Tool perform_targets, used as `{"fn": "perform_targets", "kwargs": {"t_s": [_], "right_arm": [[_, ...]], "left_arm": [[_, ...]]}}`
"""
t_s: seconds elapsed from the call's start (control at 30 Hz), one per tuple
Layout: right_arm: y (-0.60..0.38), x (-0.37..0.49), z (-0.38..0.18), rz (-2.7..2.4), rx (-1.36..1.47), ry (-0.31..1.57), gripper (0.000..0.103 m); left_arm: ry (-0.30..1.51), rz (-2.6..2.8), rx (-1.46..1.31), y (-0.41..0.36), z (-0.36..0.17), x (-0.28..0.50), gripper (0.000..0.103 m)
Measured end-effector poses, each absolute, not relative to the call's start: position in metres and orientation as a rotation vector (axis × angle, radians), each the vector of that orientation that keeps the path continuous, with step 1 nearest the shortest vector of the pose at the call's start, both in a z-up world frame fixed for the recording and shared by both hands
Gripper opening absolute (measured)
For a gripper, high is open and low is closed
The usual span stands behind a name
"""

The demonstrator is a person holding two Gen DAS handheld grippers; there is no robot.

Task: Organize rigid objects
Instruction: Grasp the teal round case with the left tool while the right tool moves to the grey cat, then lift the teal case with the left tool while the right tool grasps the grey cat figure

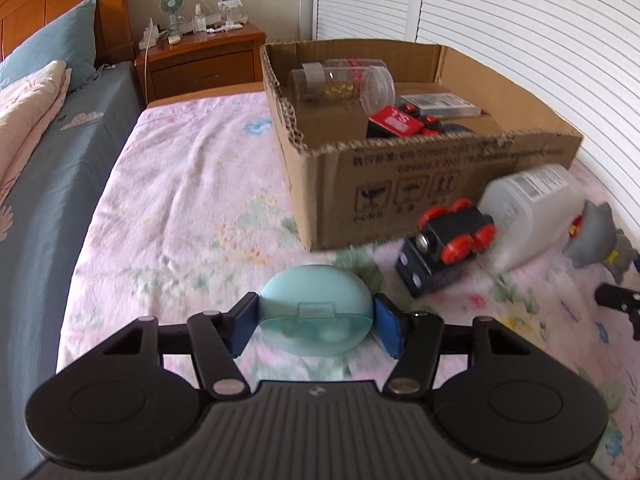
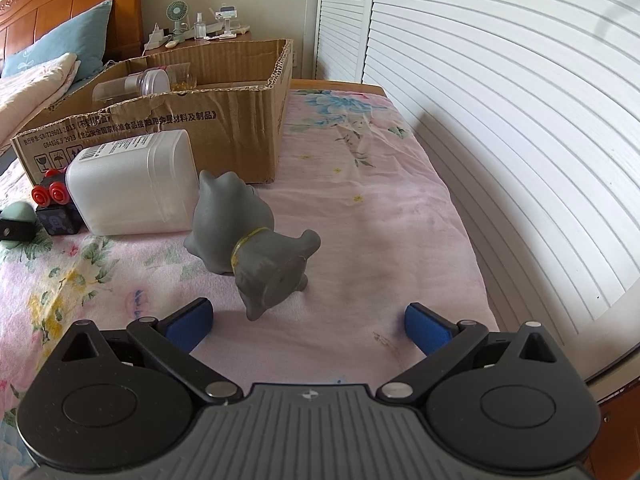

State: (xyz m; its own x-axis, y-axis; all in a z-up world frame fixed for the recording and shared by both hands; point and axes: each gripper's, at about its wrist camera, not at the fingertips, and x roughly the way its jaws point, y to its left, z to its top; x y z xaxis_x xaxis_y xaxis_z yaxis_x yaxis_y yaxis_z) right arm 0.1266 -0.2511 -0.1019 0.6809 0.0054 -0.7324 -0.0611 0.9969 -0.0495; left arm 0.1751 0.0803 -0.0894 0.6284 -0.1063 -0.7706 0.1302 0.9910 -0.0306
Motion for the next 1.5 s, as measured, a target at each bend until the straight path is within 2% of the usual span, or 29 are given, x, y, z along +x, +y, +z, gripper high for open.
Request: {"fn": "perform_targets", "kwargs": {"t_s": [0.2,0.6,0.7,0.77,1.23,1.33,1.5], "right_arm": [[-0.25,0.126,-0.101,0.041,-0.076,0.823,0.103],[-0.246,0.12,-0.101,0.058,-0.087,0.826,0.103],[-0.246,0.121,-0.101,0.063,-0.088,0.828,0.103],[-0.246,0.122,-0.1,0.067,-0.093,0.829,0.103],[-0.232,0.132,-0.086,0.237,-0.207,0.774,0.102],[-0.229,0.138,-0.085,0.284,-0.227,0.763,0.099],[-0.227,0.15,-0.088,0.329,-0.284,0.764,0.081]], "left_arm": [[0.927,-0.248,0.011,0.076,-0.084,0.15,0.066],[0.896,-0.286,0.092,0.072,-0.087,0.16,0.065],[0.879,-0.259,0.083,0.069,-0.088,0.164,0.063],[0.865,-0.24,0.091,0.067,-0.088,0.166,0.052],[0.861,-0.233,0.07,0.071,-0.081,0.164,0.051],[0.86,-0.238,0.07,0.072,-0.077,0.161,0.051],[0.862,-0.251,0.08,0.071,-0.073,0.158,0.051]]}}
